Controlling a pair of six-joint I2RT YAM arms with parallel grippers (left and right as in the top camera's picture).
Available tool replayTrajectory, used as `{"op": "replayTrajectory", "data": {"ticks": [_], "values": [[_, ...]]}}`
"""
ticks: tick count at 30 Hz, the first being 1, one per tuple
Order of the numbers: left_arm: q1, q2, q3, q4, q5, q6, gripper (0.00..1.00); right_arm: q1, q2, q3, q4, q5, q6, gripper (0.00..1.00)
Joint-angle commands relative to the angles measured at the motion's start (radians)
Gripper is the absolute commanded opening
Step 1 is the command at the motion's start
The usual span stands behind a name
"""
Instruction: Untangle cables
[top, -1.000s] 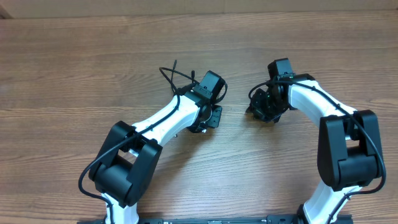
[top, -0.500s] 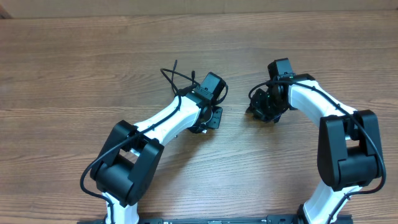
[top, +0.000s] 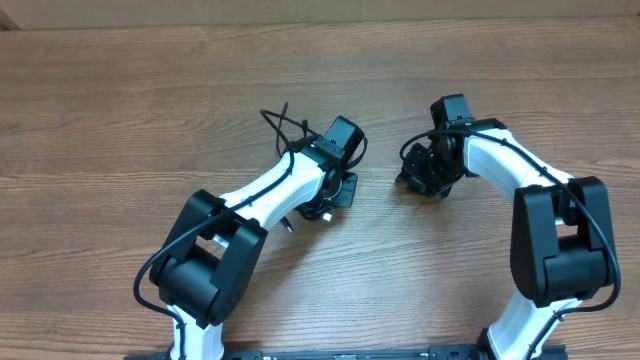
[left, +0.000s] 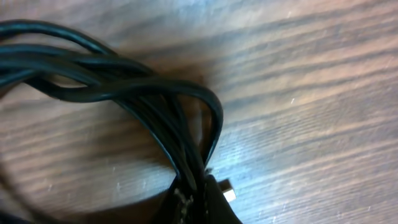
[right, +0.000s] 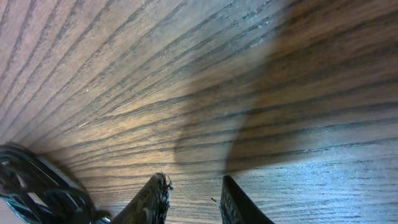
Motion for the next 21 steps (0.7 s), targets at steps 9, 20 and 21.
{"op": "replayTrajectory", "data": {"ticks": [9, 20, 21], "values": [[0.124, 0.007, 0.125, -0.130, 0.199, 0.252, 0.04, -0.001, -0.004, -0.003, 0.037, -0.234, -0.188, 0.24], [0.334, 0.007, 0.125, -0.181, 0.671, 0.372, 0.06, 0.100, -0.004, -0.003, 0.142, -0.310, -0.188, 0.20], [0.342, 0.007, 0.125, -0.186, 0.675, 0.372, 0.07, 0.121, -0.004, -0.003, 0.165, -0.310, -0.188, 0.20]]}}
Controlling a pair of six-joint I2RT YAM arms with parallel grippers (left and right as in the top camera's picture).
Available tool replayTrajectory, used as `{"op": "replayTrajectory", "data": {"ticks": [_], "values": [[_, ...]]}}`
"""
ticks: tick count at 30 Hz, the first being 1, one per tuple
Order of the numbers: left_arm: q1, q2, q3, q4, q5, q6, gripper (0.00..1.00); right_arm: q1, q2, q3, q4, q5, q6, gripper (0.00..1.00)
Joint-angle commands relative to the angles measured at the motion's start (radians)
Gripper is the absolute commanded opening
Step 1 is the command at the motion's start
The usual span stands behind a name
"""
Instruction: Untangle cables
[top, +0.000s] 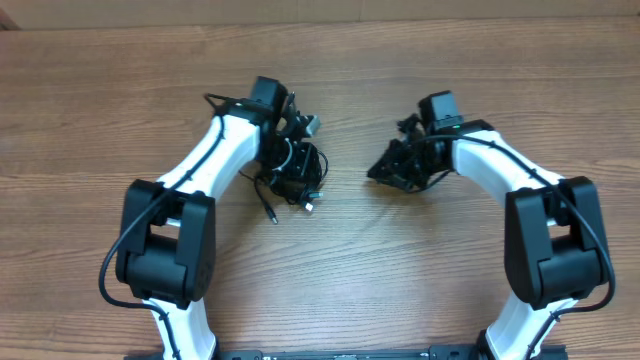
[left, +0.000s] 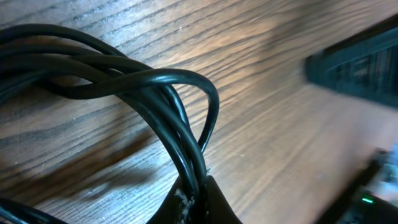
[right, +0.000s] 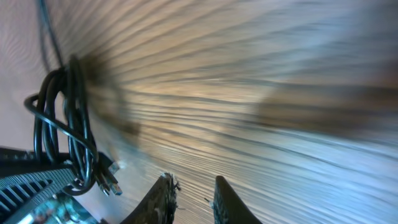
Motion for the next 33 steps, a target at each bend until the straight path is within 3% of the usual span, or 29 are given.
{"op": "replayTrajectory", "data": {"ticks": [1, 10, 17, 24, 33], "values": [[0.027, 0.007, 0.022, -0.017, 0.145, 0.048, 0.07, 0.072, -0.004, -0.002, 0.057, -0.037, -0.015, 0.20], [0.032, 0.007, 0.020, -0.064, 0.111, 0.074, 0.07, 0.183, -0.004, -0.002, 0.229, -0.023, -0.006, 0.25], [0.032, 0.007, 0.020, -0.069, 0.111, 0.074, 0.08, 0.217, -0.003, -0.002, 0.230, 0.145, 0.100, 0.25], [0.032, 0.007, 0.020, -0.076, 0.130, 0.074, 0.08, 0.254, -0.003, -0.002, 0.273, 0.182, 0.103, 0.25], [0.032, 0.007, 0.020, -0.087, 0.130, 0.074, 0.08, 0.322, -0.003, -0.002, 0.270, 0.464, 0.103, 0.24]]}}
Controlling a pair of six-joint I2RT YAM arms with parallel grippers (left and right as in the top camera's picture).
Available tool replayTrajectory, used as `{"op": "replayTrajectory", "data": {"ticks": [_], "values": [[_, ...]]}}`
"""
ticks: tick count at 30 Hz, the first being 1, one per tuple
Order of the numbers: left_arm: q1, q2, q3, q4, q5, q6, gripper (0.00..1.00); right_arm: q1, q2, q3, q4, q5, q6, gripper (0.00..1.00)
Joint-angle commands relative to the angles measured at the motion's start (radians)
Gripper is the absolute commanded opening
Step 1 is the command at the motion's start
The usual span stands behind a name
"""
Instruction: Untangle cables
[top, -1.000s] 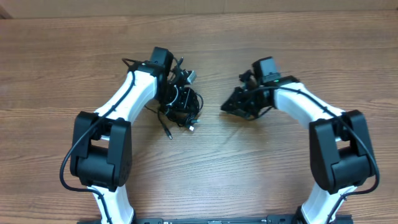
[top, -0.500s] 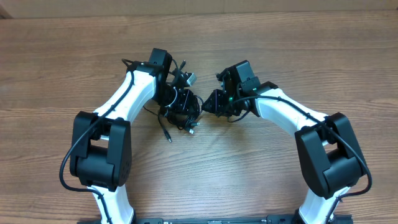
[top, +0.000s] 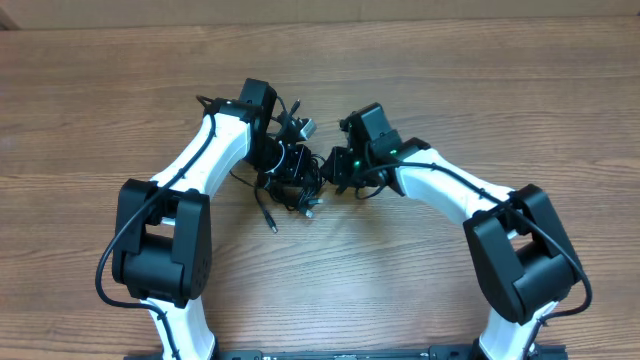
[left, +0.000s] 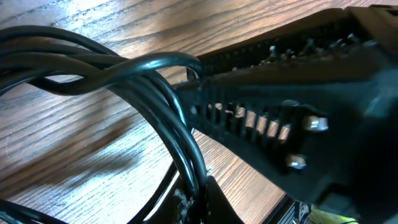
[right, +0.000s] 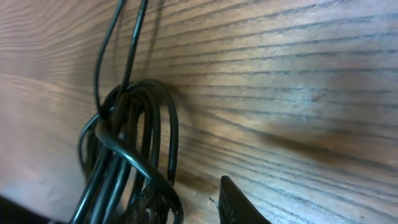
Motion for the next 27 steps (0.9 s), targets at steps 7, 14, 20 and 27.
{"op": "replayTrajectory", "data": {"ticks": [7, 14, 20, 27], "values": [[-0.001, 0.007, 0.020, -0.003, 0.008, 0.027, 0.08, 0.046, -0.003, -0.002, -0.150, 0.517, 0.144, 0.17], [-0.001, 0.007, 0.020, -0.003, -0.031, 0.027, 0.09, 0.011, -0.003, 0.022, -0.269, 0.570, 0.155, 0.20], [-0.002, 0.007, 0.020, -0.002, -0.031, 0.027, 0.11, -0.029, -0.003, 0.022, -0.316, 0.589, 0.149, 0.24], [-0.014, 0.007, 0.019, -0.002, -0.051, 0.026, 0.14, -0.053, -0.003, 0.020, -0.318, 0.589, 0.149, 0.24]]}}
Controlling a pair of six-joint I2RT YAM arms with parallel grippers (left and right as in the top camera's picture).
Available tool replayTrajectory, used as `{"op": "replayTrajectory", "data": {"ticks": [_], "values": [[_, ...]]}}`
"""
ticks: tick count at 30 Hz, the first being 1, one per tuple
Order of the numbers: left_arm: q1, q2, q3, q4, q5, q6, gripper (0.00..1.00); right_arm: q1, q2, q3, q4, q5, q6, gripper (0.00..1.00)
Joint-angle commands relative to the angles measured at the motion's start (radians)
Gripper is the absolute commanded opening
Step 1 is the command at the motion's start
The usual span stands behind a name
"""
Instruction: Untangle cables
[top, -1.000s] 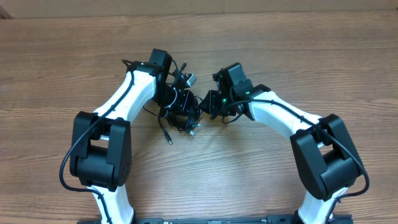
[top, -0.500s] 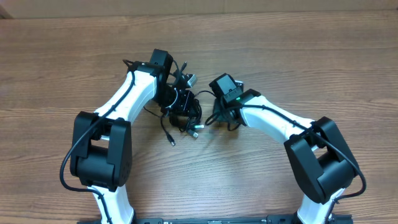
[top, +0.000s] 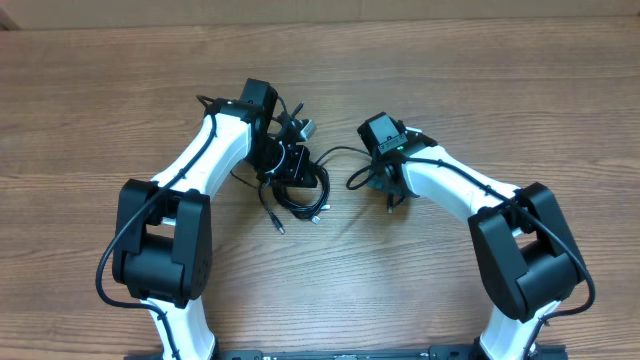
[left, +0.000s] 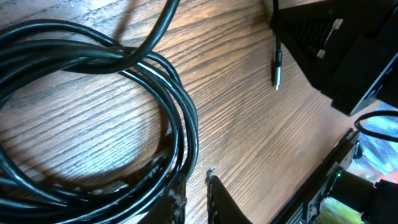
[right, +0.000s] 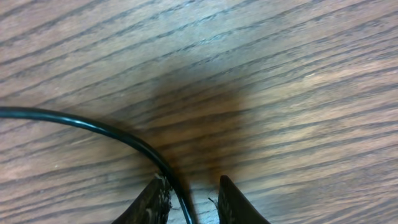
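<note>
A black cable bundle (top: 300, 192) lies coiled on the wooden table (top: 450, 290) between the arms. My left gripper (top: 288, 165) stands at its upper edge. In the left wrist view the coil (left: 93, 93) runs past the outside of the left finger, and the left gripper (left: 194, 186) is slightly open with bare wood in the gap. One strand (top: 340, 152) leads out of the bundle to my right gripper (top: 386, 188). There the strand (right: 112, 129) passes between the open jaws of the right gripper (right: 191, 193), untouched on one side. A plug end (left: 278, 68) lies beside it.
Another loose plug (top: 280, 226) lies just below the bundle. The right arm's black gripper body (left: 329, 56) fills the upper right of the left wrist view, close to the coil. Bare wood stretches on all sides of the arms.
My right gripper was at the bundle and is now further right, with one strand drawn out to it. My left gripper was shut on the cables and now shows a gap, the coil lying flat.
First my left gripper held the bundle near the table's middle while the right stood open and apart. Then the left had carried the bundle up and left. Then the right reached into the bundle. Now a strand trails out rightwards and the left jaws have parted.
</note>
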Motion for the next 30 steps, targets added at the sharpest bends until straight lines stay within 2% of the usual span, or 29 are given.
{"op": "replayTrajectory", "data": {"ticks": [1, 4, 7, 16, 21, 30], "values": [[-0.019, 0.007, 0.019, -0.001, -0.026, 0.023, 0.15, -0.010, -0.003, 0.020, 0.004, 0.024, 0.010, 0.25], [-0.040, 0.008, 0.019, -0.001, -0.059, 0.023, 0.19, -0.012, -0.003, 0.020, 0.009, 0.024, 0.010, 0.28], [-0.057, 0.008, 0.019, 0.002, -0.154, 0.006, 0.27, -0.013, -0.003, 0.020, 0.012, 0.024, 0.010, 0.28], [-0.057, 0.008, 0.019, 0.011, -0.518, -0.195, 0.38, -0.024, -0.003, 0.018, 0.021, 0.024, 0.011, 0.28], [-0.057, 0.008, 0.019, 0.015, -0.579, -0.234, 0.40, -0.024, -0.003, 0.018, 0.021, 0.024, 0.011, 0.28], [-0.057, 0.009, 0.015, 0.005, -0.655, -0.308, 0.38, -0.023, -0.003, 0.018, 0.020, 0.023, 0.011, 0.28]]}}
